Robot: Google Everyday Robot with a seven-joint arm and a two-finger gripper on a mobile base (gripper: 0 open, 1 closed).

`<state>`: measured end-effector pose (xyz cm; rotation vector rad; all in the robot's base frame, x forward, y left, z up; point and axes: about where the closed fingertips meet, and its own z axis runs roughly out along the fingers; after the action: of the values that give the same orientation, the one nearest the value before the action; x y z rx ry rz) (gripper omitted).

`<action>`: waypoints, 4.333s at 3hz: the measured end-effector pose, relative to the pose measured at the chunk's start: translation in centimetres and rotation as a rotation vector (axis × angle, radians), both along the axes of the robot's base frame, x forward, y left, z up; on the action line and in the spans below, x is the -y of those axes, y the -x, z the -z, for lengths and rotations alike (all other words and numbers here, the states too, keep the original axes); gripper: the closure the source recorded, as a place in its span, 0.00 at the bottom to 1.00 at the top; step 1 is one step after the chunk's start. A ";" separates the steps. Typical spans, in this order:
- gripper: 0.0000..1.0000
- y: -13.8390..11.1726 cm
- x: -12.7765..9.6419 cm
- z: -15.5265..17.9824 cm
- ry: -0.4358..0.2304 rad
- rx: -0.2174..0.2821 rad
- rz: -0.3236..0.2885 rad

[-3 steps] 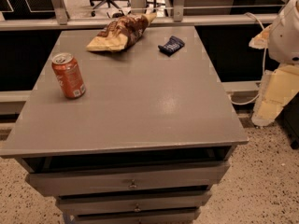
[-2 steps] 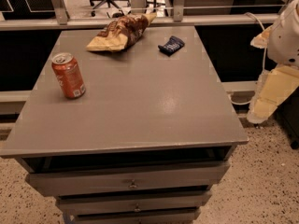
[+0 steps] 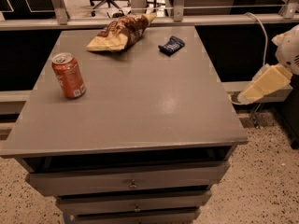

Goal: Move rxbar blueberry near coke can

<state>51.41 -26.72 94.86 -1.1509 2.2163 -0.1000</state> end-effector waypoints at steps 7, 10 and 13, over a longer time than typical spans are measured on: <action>0.00 -15.4 -2.4 3.6 -0.532 0.239 0.230; 0.00 -23.2 -5.6 6.8 -0.529 0.301 0.174; 0.00 -28.8 -8.5 7.4 -0.610 0.346 0.140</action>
Offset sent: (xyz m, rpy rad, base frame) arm 0.1138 -0.0260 -0.0220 0.4430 -0.2125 -0.1610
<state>80.20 -18.24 87.48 -0.5903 1.8242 0.2823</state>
